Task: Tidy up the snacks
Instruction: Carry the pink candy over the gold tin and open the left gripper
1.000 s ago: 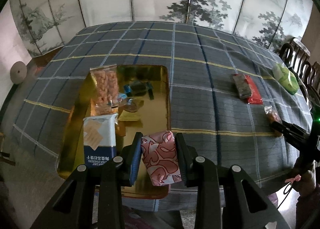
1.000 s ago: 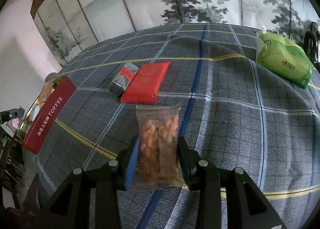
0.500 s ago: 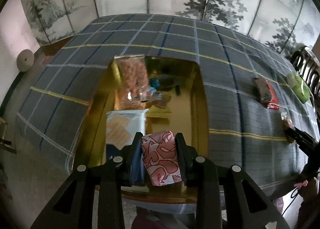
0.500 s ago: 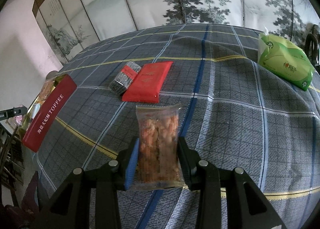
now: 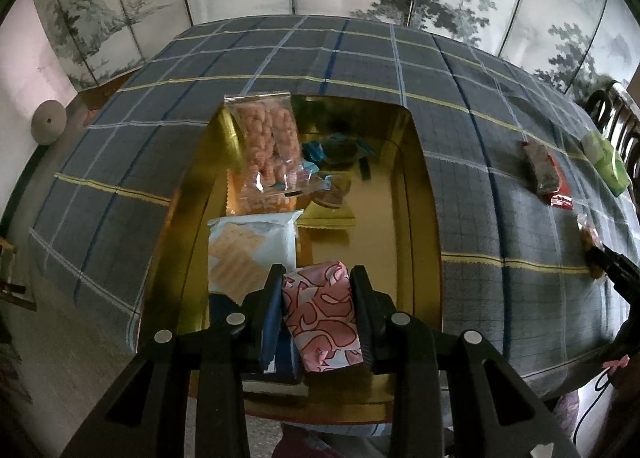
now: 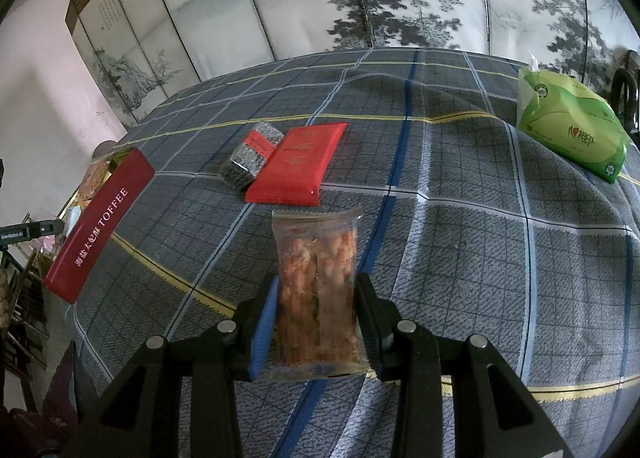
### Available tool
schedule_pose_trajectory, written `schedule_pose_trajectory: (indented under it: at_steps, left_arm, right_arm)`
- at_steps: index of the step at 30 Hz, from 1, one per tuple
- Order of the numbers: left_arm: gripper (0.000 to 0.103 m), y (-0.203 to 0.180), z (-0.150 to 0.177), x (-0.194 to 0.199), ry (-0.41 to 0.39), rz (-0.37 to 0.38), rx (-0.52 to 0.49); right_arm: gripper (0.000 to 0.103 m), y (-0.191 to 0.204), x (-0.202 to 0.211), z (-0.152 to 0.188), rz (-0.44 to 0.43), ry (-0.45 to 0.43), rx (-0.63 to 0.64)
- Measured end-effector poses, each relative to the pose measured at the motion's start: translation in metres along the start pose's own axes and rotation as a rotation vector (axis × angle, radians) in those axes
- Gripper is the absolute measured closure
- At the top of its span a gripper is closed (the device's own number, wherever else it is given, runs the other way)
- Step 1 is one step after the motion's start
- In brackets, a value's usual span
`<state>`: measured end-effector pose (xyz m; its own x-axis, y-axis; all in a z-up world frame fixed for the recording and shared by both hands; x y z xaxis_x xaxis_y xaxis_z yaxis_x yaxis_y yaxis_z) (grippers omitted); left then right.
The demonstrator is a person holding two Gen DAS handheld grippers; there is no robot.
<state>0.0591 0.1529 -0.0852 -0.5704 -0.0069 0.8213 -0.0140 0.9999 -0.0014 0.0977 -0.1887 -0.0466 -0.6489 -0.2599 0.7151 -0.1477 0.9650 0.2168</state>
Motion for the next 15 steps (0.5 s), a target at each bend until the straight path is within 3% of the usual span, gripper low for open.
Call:
schedule_pose_trajectory:
  at_steps: [15]
  left_arm:
    - [0.074,-0.0059,-0.0001,-0.0101,0.008,-0.003,-0.030]
  right_arm:
    - [0.064,0.0013,-0.0003,0.0000,0.000,0.000,0.001]
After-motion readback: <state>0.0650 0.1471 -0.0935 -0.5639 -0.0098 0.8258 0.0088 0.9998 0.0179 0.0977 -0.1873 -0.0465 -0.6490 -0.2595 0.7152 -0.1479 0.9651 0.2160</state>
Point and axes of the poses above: each gripper's, at about its wrist camera, not at the fingertips, and x roughly against the way its jaws point, y to its left, z to its underside, the point moved 6 cm from there along -x, roughly the way its jaws point, and after that the axes turned 5 degrees about -y, right-handed, at the moved point
